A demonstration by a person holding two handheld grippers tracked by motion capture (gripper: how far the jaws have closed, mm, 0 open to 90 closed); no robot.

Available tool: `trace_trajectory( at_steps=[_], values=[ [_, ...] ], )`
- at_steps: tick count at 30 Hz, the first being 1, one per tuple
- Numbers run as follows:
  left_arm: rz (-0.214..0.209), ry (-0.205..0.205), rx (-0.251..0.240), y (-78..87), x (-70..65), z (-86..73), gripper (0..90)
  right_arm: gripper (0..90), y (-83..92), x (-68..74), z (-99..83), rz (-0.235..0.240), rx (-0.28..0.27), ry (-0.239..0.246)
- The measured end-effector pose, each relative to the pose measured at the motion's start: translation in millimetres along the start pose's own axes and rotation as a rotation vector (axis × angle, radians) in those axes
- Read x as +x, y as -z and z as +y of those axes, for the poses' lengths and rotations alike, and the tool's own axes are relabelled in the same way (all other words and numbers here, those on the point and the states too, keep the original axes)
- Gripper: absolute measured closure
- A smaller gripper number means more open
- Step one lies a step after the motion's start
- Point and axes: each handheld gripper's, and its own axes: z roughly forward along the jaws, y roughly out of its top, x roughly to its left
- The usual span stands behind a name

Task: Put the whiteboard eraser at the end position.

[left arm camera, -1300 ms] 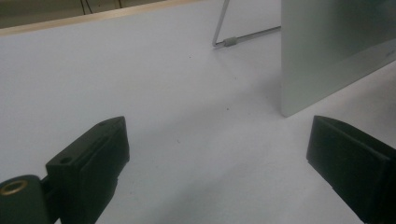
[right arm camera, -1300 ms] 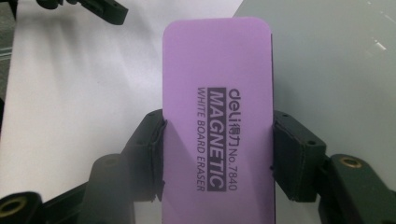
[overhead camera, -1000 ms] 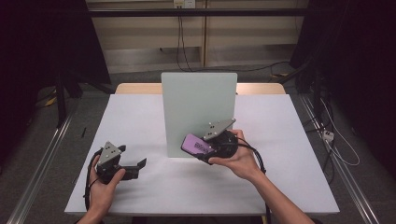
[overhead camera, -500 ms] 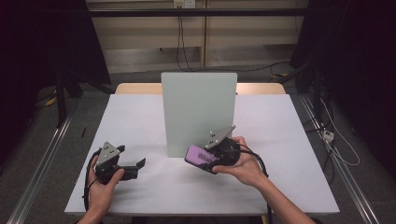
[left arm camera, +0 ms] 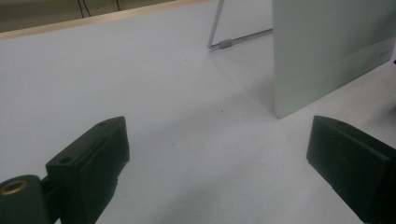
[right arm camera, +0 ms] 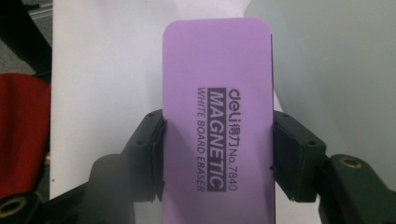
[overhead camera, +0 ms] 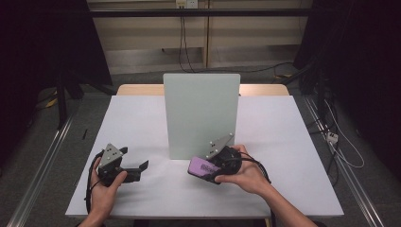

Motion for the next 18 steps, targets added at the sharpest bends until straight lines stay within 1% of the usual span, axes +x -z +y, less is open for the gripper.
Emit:
trace_trajectory(
  at_steps=[2,4,8,12,13,17,18],
  values=[
    [-0.003,-0.007,0.006,1.1,0.7,-0.8,5.8,41.8,-1.3,2.8,-0.2,0.010,0.014,0.000],
    [-0.002,0.001,0.000,1.8,0.8,-1.1,5.7,41.8,-2.8,6.1,-0.6,0.015,0.026,-0.001],
    [-0.004,-0.002,-0.001,2.7,1.0,-0.5,5.8,41.8,-6.9,11.0,-2.0,0.027,0.059,0.003],
    [-0.004,-0.005,0.007,0.9,0.6,-0.4,5.8,41.8,-9.3,10.6,-5.6,0.035,0.075,-0.002],
    [-0.004,0.001,0.004,0.0,0.0,-0.4,5.8,41.8,-9.9,10.1,-6.7,0.042,0.079,-0.008],
    [-0.007,-0.011,0.010,-0.4,-1.0,-0.2,5.8,41.7,-14.7,11.1,-9.5,0.064,0.100,-0.011],
    [-0.006,-0.011,0.010,-0.4,-1.1,-0.2,5.7,41.7,-15.7,11.7,-9.8,0.060,0.101,-0.011]
  ],
)
